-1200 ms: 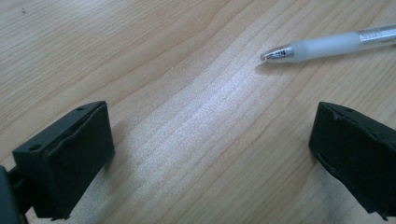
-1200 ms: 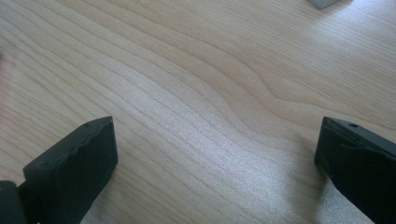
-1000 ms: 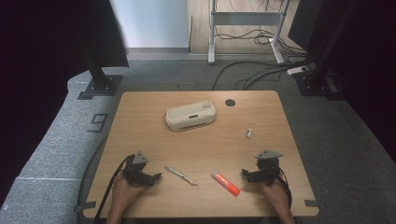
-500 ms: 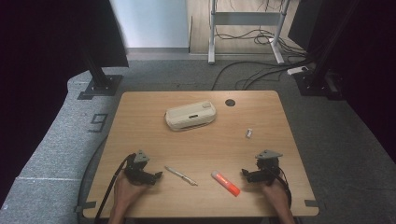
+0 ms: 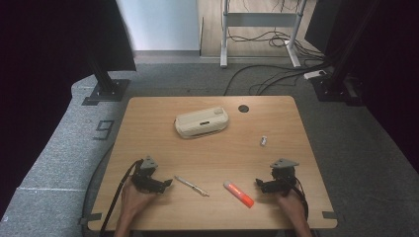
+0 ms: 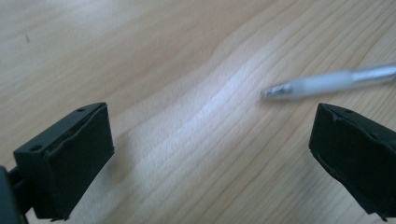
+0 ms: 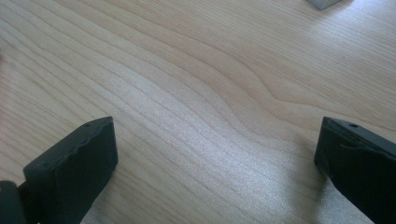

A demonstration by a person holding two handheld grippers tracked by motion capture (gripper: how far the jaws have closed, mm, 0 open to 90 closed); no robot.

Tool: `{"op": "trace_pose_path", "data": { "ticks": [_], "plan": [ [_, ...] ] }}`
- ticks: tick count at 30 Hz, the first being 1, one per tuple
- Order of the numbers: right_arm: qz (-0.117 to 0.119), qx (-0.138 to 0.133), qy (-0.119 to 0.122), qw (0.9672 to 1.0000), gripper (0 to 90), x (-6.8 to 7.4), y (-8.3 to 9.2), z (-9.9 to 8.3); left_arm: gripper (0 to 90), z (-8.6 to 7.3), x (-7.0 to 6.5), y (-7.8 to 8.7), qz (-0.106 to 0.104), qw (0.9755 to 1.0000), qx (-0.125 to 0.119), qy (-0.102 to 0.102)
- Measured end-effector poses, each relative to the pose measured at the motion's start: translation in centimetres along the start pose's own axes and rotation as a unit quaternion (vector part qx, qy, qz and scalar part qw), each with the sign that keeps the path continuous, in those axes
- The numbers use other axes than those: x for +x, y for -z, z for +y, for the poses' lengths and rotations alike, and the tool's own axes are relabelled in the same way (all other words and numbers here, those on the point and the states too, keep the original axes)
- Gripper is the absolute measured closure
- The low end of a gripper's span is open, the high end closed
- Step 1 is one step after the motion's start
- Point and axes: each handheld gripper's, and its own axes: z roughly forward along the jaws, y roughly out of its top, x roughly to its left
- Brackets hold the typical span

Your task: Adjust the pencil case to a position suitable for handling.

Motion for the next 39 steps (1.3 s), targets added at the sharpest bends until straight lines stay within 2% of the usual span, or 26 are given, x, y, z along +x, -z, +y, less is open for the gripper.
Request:
{"op": "trace_pose_path", "data": {
  "ticks": [6,8,13,16,21,25,29,32,37,39],
  "plan": [
    [0.0,0.0,0.0,1.0,0.0,0.0,0.0,0.0,0.0,1.4,0.0,0.3,-0.014,0.9998,-0.011,0.004],
    [0.0,0.0,0.0,1.0,0.0,0.0,0.0,0.0,0.0,2.0,-0.3,0.3,0.0,0.9999,-0.003,-0.01],
    [0.0,0.0,0.0,1.0,0.0,0.0,0.0,0.0,0.0,2.9,-0.4,-0.1,-0.01,0.9998,0.001,-0.019],
    [0.0,0.0,0.0,1.0,0.0,0.0,0.0,0.0,0.0,4.0,-0.1,-0.3,-0.027,0.9995,-0.003,-0.013],
    [0.0,0.0,0.0,1.0,0.0,0.0,0.0,0.0,0.0,5.1,0.2,-0.4,-0.031,0.9994,-0.005,-0.015],
    [0.0,0.0,0.0,1.0,0.0,0.0,0.0,0.0,0.1,6.6,0.4,-0.6,-0.024,0.9993,0.002,-0.03],
    [0.0,0.0,0.0,1.0,0.0,0.0,0.0,0.0,0.1,7.7,0.6,-1.2,-0.026,0.9988,0.006,-0.04],
    [0.0,0.0,0.0,1.0,0.0,0.0,0.0,0.0,0.2,8.5,0.9,-1.5,-0.039,0.9986,0.003,-0.036],
    [0.0,0.0,0.0,1.0,0.0,0.0,0.0,0.0,0.3,9.9,1.1,-1.9,-0.04,0.9981,0.008,-0.045],
    [0.0,0.0,0.0,1.0,0.0,0.0,0.0,0.0,0.7,10.3,1.3,-2.1,-0.047,0.998,0.004,-0.043]
  ]
}}
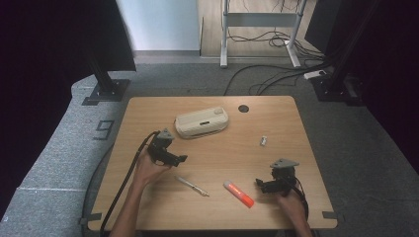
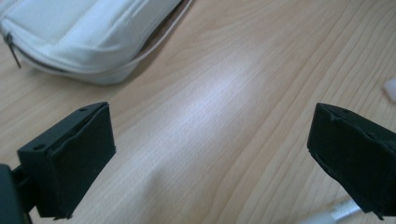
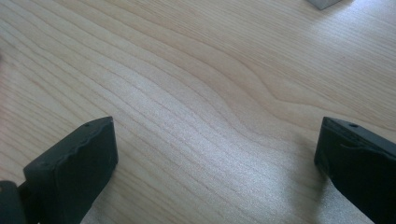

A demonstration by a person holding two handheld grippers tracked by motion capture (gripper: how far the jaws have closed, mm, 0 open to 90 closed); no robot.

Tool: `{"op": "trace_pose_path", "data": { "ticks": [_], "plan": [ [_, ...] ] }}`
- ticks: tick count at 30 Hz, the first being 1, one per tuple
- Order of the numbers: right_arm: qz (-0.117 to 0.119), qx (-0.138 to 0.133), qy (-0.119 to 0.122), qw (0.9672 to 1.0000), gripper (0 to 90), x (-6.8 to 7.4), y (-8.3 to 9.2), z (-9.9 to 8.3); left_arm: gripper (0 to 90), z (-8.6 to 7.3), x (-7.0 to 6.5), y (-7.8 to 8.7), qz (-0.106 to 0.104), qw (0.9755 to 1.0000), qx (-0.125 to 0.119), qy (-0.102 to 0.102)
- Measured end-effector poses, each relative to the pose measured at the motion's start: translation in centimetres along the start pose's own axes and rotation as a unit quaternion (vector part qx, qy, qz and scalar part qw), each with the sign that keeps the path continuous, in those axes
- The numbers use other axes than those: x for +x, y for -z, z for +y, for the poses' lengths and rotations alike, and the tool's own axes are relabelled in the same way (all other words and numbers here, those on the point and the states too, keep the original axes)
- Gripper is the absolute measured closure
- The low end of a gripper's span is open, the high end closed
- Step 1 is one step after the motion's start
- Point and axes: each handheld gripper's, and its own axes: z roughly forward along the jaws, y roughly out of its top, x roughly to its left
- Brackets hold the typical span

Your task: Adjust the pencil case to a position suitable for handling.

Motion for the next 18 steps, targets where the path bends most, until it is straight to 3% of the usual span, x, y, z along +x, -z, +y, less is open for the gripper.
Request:
{"op": "trace_pose_path", "data": {
  "ticks": [5,9,12,18],
  "plan": [
    [0.0,0.0,0.0,1.0,0.0,0.0,0.0,0.0,1.1,0.8,0.9,-0.6,-0.016,0.9997,-0.013,0.01],
    [0.0,0.0,0.0,1.0,0.0,0.0,0.0,0.0,1.5,1.5,1.4,-1.3,-0.005,1.0,0.003,-0.001],
    [0.0,0.0,0.0,1.0,0.0,0.0,0.0,0.0,1.9,2.0,1.9,-1.5,-0.013,0.9999,-0.003,0.005],
    [0.0,0.0,0.0,1.0,0.0,0.0,0.0,0.0,2.7,3.7,2.4,-2.2,-0.007,0.9999,-0.002,-0.009]
  ]
}}
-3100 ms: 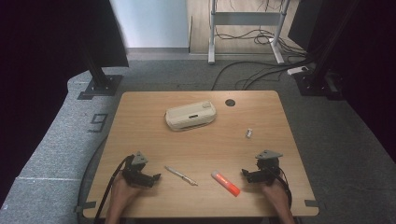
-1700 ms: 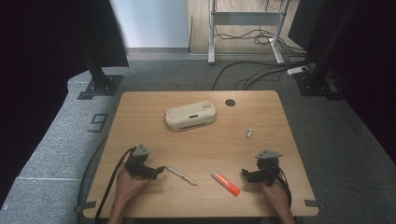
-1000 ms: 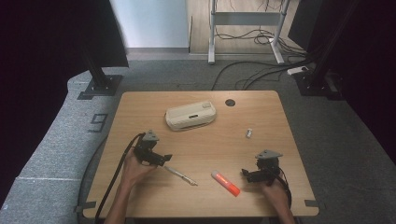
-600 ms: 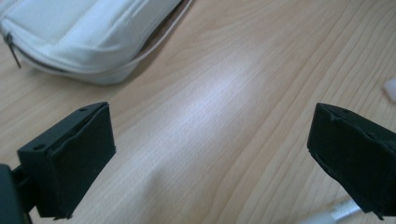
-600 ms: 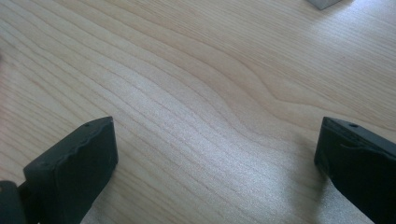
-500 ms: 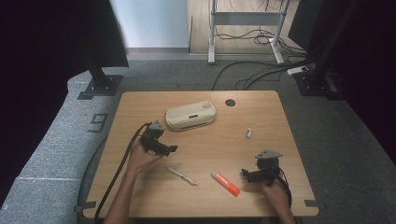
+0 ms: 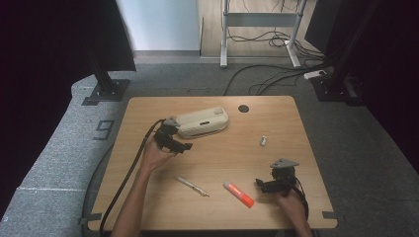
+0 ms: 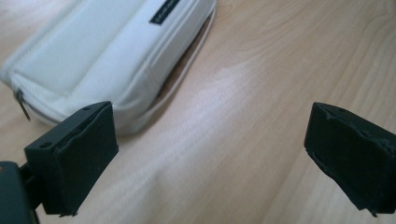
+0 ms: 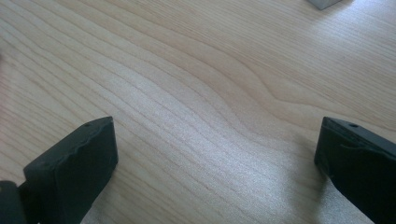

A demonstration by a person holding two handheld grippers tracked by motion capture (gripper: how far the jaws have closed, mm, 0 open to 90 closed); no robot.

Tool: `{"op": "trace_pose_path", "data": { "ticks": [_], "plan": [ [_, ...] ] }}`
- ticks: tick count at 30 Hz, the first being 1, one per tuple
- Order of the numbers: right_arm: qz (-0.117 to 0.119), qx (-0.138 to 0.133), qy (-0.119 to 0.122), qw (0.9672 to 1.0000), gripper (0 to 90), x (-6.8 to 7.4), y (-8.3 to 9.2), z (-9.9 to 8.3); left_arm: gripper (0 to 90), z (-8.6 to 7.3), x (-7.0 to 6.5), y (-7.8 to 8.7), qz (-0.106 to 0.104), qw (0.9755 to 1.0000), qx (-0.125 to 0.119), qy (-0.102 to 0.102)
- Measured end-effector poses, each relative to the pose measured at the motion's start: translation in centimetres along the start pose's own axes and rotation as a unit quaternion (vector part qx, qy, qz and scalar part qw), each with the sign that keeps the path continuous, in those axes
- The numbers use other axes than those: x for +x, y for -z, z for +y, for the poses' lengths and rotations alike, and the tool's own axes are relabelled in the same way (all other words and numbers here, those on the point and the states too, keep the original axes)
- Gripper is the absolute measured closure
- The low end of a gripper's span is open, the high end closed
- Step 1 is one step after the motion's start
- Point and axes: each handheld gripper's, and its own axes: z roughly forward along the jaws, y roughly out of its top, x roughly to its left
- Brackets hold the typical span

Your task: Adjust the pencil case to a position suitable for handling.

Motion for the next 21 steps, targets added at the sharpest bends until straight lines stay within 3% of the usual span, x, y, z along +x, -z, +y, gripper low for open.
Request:
{"op": "trace_pose_path", "data": {
  "ticks": [4,21],
  "plan": [
    [0.0,0.0,0.0,1.0,0.0,0.0,0.0,0.0,3.1,1.0,0.5,-0.9,-0.002,1.0,0.006,-0.006],
    [0.003,-0.001,0.004,1.0,0.0,-0.1,-0.1,0.0,7.2,3.5,3.3,-4.6,-0.028,0.9992,0.023,0.015]
  ]
}}
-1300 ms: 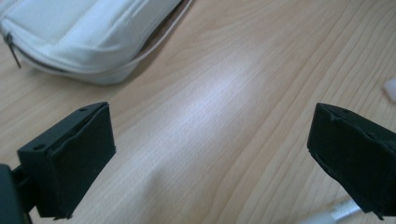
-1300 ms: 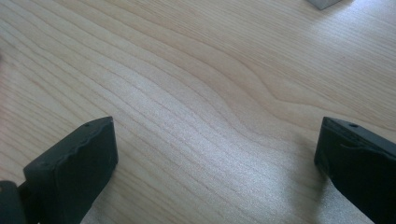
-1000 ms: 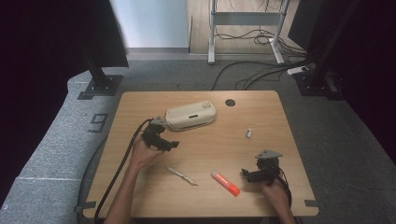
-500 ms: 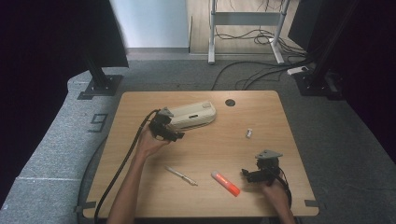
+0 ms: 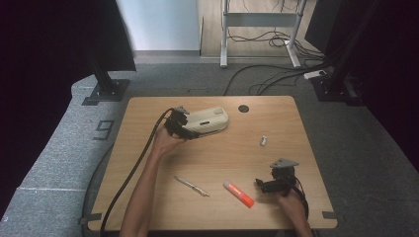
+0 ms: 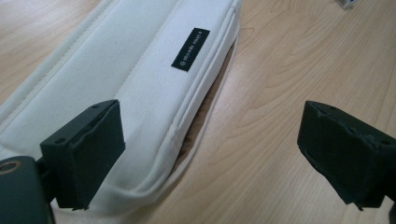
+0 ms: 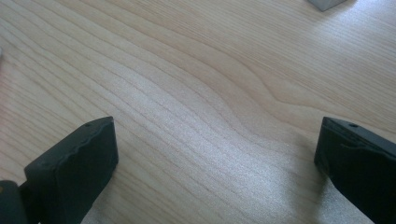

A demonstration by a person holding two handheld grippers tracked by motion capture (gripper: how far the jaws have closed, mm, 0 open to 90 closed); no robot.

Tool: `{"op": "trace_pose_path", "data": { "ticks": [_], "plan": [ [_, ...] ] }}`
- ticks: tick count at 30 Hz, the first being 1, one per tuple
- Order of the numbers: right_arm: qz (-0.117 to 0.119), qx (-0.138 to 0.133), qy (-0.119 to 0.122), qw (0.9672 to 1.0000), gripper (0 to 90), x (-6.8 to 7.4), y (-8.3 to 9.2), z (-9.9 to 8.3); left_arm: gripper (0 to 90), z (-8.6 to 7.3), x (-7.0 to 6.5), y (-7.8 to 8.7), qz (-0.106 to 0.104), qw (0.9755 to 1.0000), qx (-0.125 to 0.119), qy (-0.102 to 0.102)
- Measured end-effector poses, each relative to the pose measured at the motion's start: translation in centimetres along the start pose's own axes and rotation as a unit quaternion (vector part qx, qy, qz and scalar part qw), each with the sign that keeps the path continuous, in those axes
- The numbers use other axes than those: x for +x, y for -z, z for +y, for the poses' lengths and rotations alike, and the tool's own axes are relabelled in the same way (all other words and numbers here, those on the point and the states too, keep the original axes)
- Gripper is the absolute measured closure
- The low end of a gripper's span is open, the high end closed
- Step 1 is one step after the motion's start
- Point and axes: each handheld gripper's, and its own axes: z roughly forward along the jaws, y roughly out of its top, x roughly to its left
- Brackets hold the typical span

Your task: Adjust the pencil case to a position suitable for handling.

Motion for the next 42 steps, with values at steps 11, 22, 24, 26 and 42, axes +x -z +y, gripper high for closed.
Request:
{"op": "trace_pose_path", "data": {
  "ticks": [11,22,24,26,42],
  "plan": [
    [0.001,0.0,0.001,1.0,0.0,0.0,0.0,0.0,16.1,-0.1,1.7,-2.3,-0.006,0.9998,0.011,0.017],
    [0.001,0.0,0.001,1.0,0.0,0.0,0.0,0.0,36.3,-1.0,0.8,-2.1,0.014,0.9996,0.014,0.018],
    [0.001,0.0,0.001,1.0,0.0,0.0,0.0,0.0,39.1,-1.2,0.6,-2.1,0.017,0.9996,0.015,0.015],
    [0.001,0.001,0.0,1.0,0.0,0.0,0.0,0.0,42.1,-1.5,-0.1,-1.8,0.026,0.9995,0.018,0.007],
    [0.001,0.001,0.0,1.0,0.0,0.0,0.0,0.0,52.5,-5.1,-3.5,0.1,0.05,0.9987,-0.001,0.007]
  ]
}}
